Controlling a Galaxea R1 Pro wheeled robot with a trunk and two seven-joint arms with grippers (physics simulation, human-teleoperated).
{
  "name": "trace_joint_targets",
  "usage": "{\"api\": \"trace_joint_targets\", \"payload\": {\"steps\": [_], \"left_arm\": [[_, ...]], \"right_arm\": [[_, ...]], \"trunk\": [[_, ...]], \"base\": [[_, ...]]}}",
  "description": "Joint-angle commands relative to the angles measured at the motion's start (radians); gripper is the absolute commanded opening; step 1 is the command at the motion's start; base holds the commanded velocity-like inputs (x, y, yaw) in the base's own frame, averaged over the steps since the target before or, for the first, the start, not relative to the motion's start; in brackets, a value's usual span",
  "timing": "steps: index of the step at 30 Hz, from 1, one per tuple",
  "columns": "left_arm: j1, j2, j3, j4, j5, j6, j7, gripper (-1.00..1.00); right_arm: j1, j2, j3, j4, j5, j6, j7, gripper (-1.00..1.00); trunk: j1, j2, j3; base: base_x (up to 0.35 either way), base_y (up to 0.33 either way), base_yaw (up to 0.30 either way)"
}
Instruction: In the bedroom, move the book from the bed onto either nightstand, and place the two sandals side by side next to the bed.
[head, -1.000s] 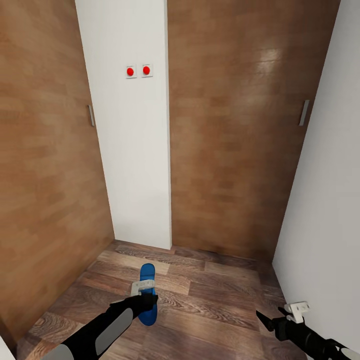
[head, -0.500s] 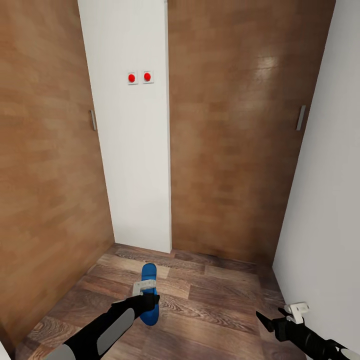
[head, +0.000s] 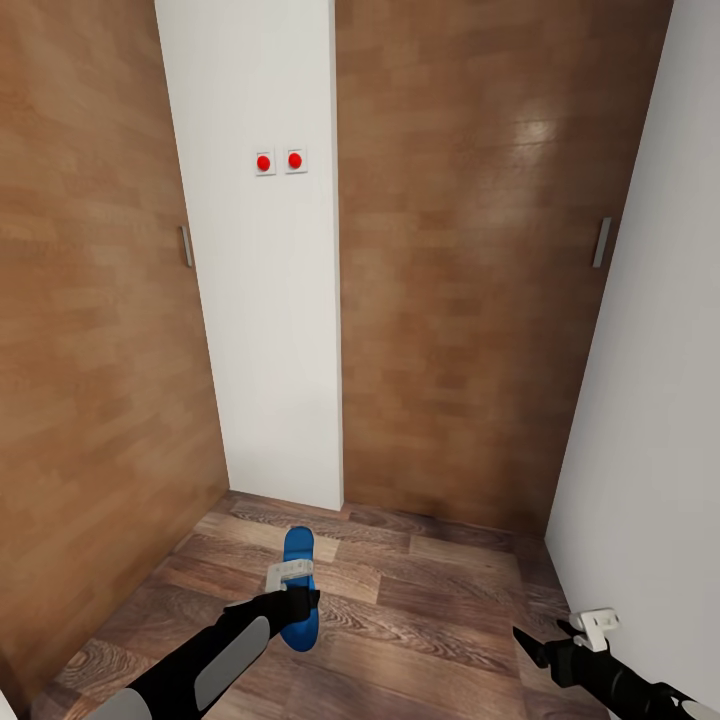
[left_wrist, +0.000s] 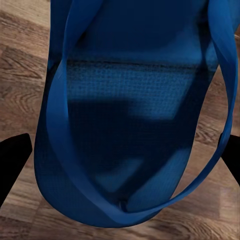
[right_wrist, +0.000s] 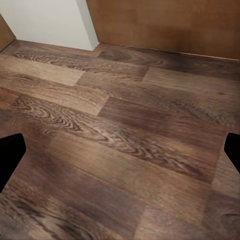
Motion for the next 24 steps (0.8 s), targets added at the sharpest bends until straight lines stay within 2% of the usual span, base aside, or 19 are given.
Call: {"api": "trace_joint_targets", "payload": {"steps": [1, 8, 24], "left_arm": [[-0.001, 0.001, -0.005, -0.002, 0.008, 0.000, 0.009, -1.00], [-0.001, 0.001, -0.005, -0.002, 0.008, 0.000, 0.009, -1.00], [-0.001, 0.001, -0.005, -0.002, 0.008, 0.000, 0.009, -1.00]], "right_arm": [[0.000, 0.001, -0.001, -0.001, -0.010, 0.009, 0.003, 1.00], [0.000, 0.001, -0.001, -0.001, -0.010, 0.009, 0.003, 1.00], [0.000, 0.001, -0.001, -0.001, -0.010, 0.009, 0.003, 1.00]], "trunk": [[0.000, -0.001, -0.001], [0.000, -0.001, -0.001], [-0.062, 0.111, 0.044]], "base": [[0.000, 0.000, 0.000], [0.000, 0.000, 0.000], [0.000, 0.000, 0.000]]}}
